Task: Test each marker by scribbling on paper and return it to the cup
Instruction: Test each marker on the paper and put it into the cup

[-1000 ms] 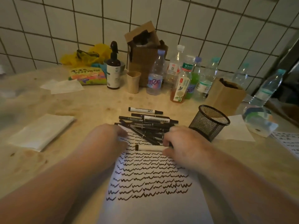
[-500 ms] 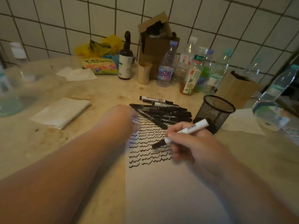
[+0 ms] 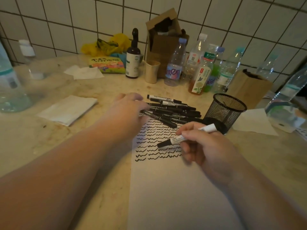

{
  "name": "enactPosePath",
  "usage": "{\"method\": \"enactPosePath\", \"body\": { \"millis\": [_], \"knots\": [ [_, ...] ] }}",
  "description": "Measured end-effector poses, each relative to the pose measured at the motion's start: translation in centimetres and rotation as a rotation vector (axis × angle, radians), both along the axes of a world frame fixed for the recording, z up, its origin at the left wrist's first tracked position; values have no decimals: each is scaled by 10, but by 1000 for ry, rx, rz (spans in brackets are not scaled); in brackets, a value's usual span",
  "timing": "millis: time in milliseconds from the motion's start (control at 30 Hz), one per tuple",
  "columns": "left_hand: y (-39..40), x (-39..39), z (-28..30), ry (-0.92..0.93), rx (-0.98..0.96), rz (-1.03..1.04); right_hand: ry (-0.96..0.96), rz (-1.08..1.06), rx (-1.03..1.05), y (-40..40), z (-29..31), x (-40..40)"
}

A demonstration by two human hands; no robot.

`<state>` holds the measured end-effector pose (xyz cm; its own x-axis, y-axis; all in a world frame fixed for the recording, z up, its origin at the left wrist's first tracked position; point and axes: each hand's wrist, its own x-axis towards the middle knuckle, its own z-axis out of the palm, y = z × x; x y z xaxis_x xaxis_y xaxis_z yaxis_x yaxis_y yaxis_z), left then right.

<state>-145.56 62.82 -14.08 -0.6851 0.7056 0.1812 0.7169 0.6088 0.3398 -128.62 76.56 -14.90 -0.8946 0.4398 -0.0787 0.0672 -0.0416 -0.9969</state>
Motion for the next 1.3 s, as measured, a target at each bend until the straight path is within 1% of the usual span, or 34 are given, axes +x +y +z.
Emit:
{"method": "enactPosePath", "body": {
  "millis": [67,100,133,233,300,367,467,533,600,667,700,733,767,800,833,867,933,1000,1067,1167,1300],
  "knots": [
    [-14,17,16,-171,95,-145,53,-13,-44,-1,2,0],
    [-19,26,22,-266,87,-197,85,-21,-73,-2,2,-1],
    [-21,30,24,-309,45,-241,115,-24,-105,-3,3,-1],
    [-17,34,19,-273,-23,-325,157,8,-141,-5,4,-2],
    [-15,32,17,-257,-26,-370,155,21,-96,-6,4,-2],
    [-17,27,16,-272,-61,-437,179,16,-3,-5,2,-1],
    [-24,20,21,-412,-99,-580,251,6,148,-7,3,1],
    [-26,17,23,-539,-115,-675,299,57,199,-10,3,1],
    [-31,14,24,-644,-135,-737,339,82,193,-14,4,1],
    [-41,8,26,-687,-138,-749,422,8,75,-8,6,3],
    [-44,4,27,-678,-96,-714,474,-50,0,-2,8,5],
    [-46,2,27,-638,-25,-626,516,-106,-61,5,10,7],
    [-45,2,27,-571,53,-494,543,-157,-102,12,12,8],
    [-40,2,26,-481,121,-353,553,-194,-117,17,13,9],
    [-33,5,24,-386,147,-239,545,-212,-112,20,13,9],
    [-27,9,21,-302,125,-173,525,-215,-91,21,12,8],
    [-18,16,15,-218,24,-156,467,-192,-4,16,9,7],
    [-17,21,12,-215,-77,-180,377,-128,104,7,7,7],
    [-18,21,8,-213,-135,-195,243,-35,163,-4,5,8],
    [-17,18,2,-148,-153,-226,91,86,133,-24,-1,6],
    [-17,14,-1,-64,-145,-255,11,138,105,-38,-12,0]
  ]
}}
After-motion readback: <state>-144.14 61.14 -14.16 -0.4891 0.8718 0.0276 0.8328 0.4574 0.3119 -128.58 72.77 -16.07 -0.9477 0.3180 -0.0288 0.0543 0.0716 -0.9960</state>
